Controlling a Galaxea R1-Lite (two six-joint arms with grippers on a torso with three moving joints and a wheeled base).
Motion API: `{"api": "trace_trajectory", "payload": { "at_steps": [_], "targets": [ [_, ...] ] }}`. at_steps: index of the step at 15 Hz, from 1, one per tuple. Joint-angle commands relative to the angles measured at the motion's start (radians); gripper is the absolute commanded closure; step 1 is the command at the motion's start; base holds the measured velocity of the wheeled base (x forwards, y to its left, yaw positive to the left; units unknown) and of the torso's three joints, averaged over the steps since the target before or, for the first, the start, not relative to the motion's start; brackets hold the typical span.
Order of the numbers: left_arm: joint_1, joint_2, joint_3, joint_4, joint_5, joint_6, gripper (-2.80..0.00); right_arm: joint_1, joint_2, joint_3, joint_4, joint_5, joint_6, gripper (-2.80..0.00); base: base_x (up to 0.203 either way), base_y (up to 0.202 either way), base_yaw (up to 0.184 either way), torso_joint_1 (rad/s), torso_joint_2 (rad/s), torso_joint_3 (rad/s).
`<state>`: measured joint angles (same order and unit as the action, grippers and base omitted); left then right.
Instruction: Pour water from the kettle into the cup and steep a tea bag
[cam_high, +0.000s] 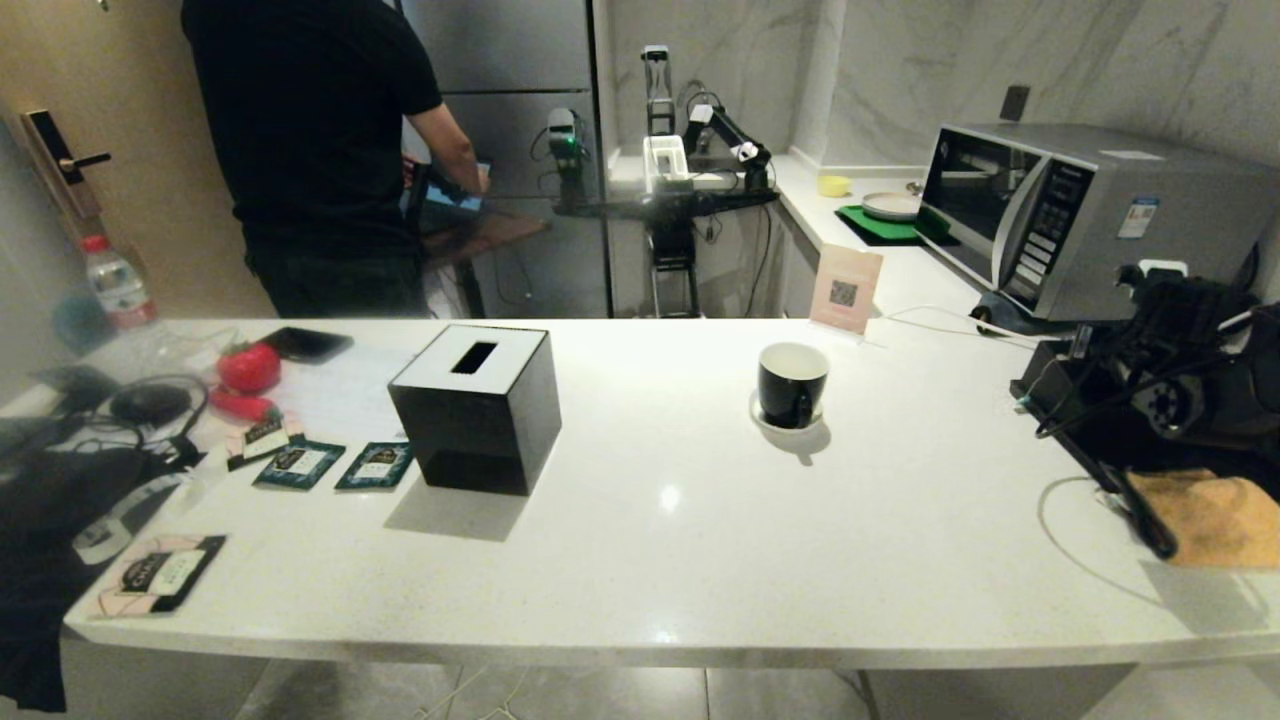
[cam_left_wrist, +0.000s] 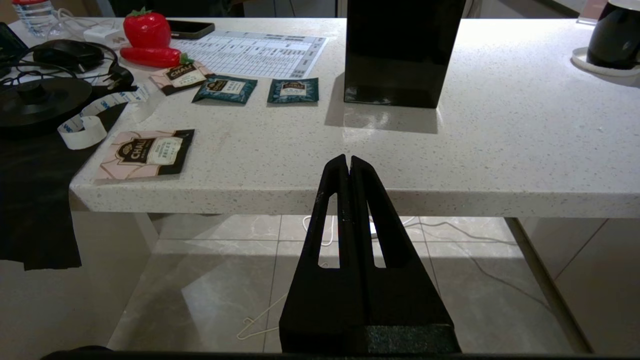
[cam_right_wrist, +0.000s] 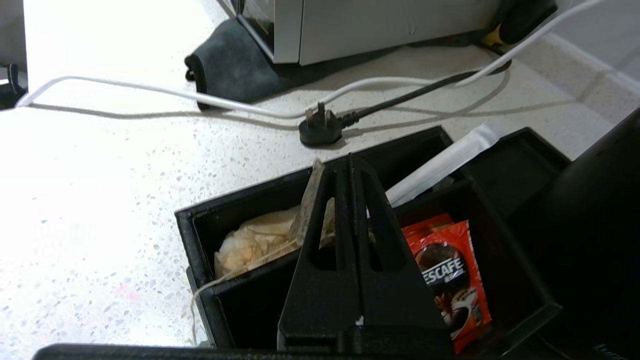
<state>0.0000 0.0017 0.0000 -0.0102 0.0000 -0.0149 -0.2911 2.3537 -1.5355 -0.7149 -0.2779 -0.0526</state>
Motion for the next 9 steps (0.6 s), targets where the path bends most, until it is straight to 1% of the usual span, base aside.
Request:
{"api": "trace_trajectory", "payload": {
  "at_steps": [1,9],
  "targets": [
    [0.000,0.000,0.000,-0.001,0.000,0.000,0.00,0.000,-0.017,0.000,-0.005,-0.001,-0.001,0.00,0.000,0.000,0.000,0.000,0.00,0.000],
    [0.000,0.000,0.000,-0.001,0.000,0.000,0.00,0.000,-0.063,-0.002,-0.002,-0.001,-0.001,0.00,0.000,0.000,0.000,0.000,0.00,0.000]
  ]
}}
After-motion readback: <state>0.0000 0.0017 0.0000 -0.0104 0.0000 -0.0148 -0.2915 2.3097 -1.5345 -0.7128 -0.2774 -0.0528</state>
